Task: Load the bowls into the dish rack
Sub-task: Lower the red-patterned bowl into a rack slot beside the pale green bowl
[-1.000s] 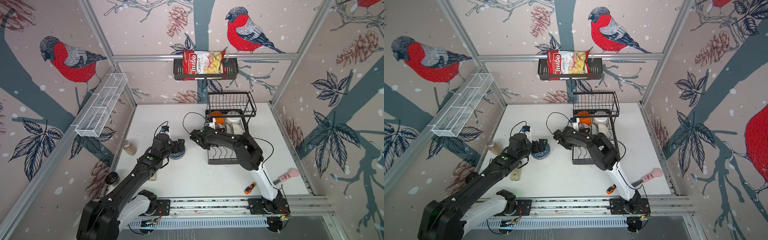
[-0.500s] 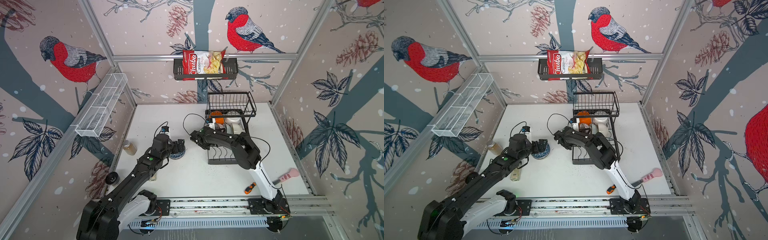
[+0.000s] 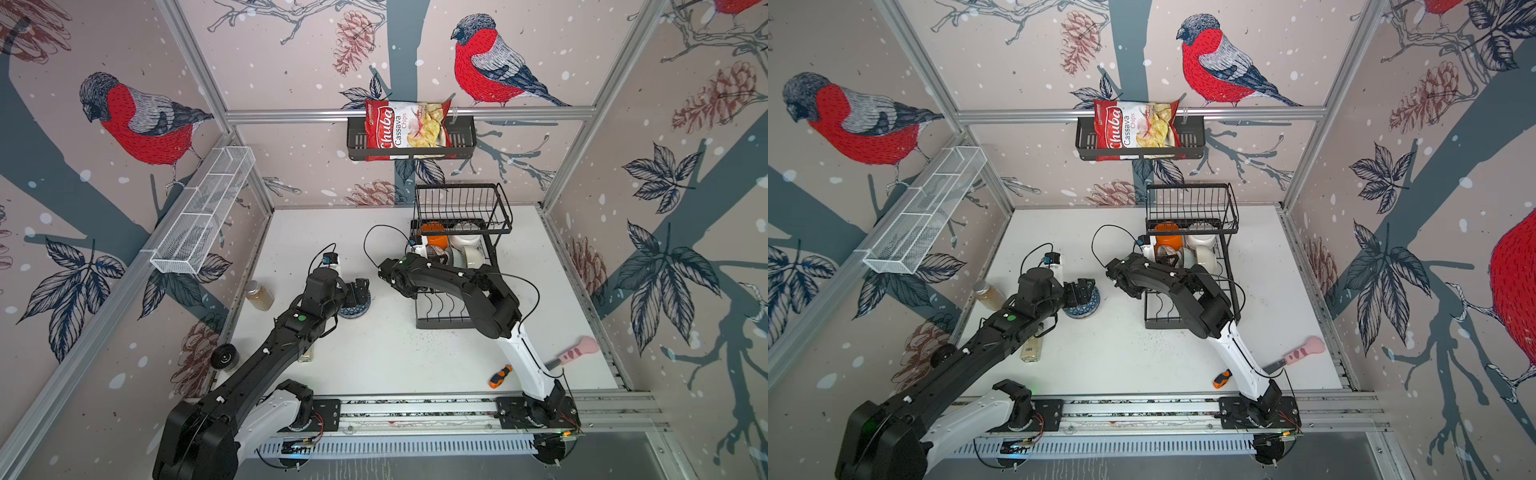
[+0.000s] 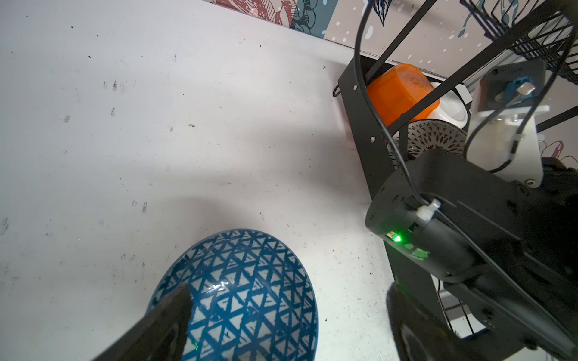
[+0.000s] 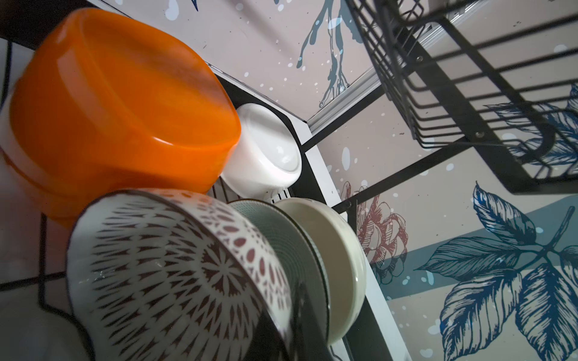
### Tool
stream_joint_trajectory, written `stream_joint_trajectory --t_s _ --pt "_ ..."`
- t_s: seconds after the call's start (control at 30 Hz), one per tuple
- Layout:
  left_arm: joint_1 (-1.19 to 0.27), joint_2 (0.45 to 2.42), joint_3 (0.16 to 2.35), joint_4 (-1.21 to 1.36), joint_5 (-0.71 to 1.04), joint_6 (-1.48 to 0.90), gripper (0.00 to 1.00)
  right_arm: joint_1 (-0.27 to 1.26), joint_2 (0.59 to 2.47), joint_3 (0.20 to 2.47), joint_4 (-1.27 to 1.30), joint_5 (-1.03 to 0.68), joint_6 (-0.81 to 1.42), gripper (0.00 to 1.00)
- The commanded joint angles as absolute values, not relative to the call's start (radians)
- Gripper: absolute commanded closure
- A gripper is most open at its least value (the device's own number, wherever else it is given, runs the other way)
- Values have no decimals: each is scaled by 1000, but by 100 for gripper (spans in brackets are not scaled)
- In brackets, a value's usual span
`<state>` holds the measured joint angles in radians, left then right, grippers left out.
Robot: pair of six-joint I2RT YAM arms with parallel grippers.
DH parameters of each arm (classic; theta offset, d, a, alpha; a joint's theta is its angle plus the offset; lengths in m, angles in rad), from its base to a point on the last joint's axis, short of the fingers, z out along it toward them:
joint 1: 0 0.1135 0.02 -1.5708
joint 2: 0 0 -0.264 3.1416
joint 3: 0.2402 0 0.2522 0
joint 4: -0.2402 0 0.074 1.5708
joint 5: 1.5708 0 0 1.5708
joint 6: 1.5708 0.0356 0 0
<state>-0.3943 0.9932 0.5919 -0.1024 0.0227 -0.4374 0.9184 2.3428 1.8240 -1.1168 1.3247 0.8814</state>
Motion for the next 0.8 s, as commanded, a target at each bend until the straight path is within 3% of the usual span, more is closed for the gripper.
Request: stream_joint_trajectory --t_s 0.0,0.77 --pt "-393 993 590 -78 25 -425 4 929 2346 1835 -1076 1278 864 97" --pt "-391 1001 588 -76 23 -432 4 931 2262 1737 -828 1090 706 78"
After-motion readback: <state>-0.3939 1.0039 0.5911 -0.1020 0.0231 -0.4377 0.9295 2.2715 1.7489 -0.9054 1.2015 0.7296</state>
